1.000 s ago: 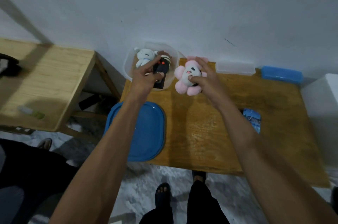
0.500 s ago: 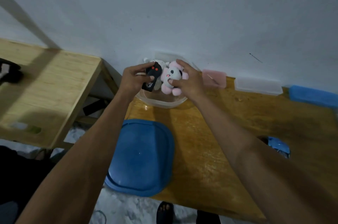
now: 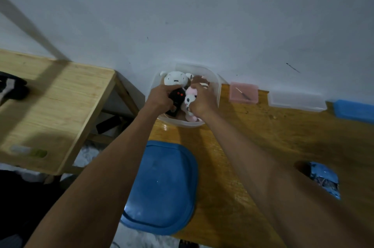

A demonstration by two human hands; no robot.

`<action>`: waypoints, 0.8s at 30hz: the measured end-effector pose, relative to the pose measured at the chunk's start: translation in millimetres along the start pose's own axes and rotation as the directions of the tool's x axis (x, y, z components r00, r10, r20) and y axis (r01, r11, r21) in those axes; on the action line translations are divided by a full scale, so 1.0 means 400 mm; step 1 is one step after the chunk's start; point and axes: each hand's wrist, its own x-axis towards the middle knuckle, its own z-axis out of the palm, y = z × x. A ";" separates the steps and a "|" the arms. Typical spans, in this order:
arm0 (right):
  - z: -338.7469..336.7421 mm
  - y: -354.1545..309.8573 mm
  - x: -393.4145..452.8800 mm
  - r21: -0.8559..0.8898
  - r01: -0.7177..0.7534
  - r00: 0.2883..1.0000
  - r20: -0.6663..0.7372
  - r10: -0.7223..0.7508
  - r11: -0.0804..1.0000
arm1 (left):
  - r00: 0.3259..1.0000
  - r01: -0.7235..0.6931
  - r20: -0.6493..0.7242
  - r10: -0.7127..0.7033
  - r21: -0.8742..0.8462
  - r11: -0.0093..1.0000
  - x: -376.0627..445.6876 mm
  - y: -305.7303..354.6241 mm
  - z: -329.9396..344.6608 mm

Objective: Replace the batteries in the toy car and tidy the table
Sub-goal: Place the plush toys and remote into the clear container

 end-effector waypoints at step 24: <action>0.122 0.109 -0.435 0.121 -0.076 0.988 -0.122 0.091 0.990 | 0.965 -0.067 -0.259 0.036 -0.112 0.991 -0.456 -0.308 -0.025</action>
